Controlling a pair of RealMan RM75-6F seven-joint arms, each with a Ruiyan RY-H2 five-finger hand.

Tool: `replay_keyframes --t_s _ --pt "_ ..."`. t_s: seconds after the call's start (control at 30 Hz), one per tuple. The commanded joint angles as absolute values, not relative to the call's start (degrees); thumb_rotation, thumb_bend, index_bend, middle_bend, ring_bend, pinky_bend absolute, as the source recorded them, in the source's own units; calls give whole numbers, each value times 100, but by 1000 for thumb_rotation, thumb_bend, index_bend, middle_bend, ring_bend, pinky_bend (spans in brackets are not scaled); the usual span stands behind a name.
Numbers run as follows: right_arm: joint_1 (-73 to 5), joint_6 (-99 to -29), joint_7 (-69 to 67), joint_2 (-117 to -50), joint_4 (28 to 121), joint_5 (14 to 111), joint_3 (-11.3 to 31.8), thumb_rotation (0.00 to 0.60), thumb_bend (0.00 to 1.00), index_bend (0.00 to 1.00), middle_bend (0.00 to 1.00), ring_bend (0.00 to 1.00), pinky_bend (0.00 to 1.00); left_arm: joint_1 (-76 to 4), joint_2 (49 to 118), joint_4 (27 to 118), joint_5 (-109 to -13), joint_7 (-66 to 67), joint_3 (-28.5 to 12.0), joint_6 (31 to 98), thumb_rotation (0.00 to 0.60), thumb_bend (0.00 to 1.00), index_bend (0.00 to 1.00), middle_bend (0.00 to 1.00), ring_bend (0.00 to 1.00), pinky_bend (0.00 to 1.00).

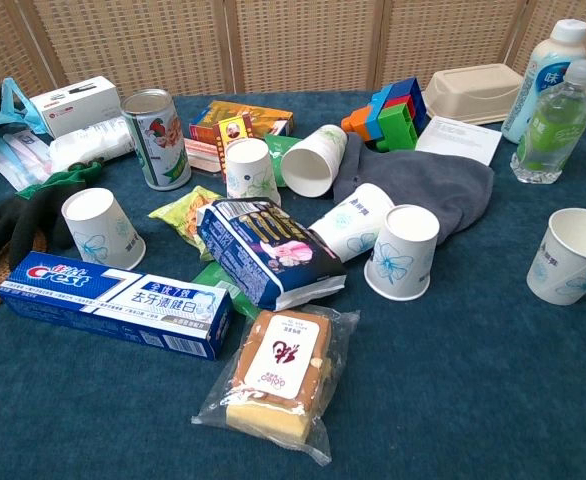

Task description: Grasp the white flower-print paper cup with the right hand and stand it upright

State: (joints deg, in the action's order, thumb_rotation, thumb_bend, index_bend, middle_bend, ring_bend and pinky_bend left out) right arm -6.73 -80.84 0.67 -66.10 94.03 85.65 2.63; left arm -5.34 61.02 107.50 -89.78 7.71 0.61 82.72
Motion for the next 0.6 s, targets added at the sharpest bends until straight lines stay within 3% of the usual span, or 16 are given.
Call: replay_keyframes --t_s 0.03,0.6 --pt "-685 -8062 66 -6616 9397 8546 272 594 457 0 0 0 0 -543 6111 10749 -8961 783 60 8255 600 472 92 32 0 0" --pt "-946 -7745 274 -6435 9829 8964 136 592 456 0 0 0 0 -580 5889 10808 -9101 648 16 8363 600 473 91 31 0 0"
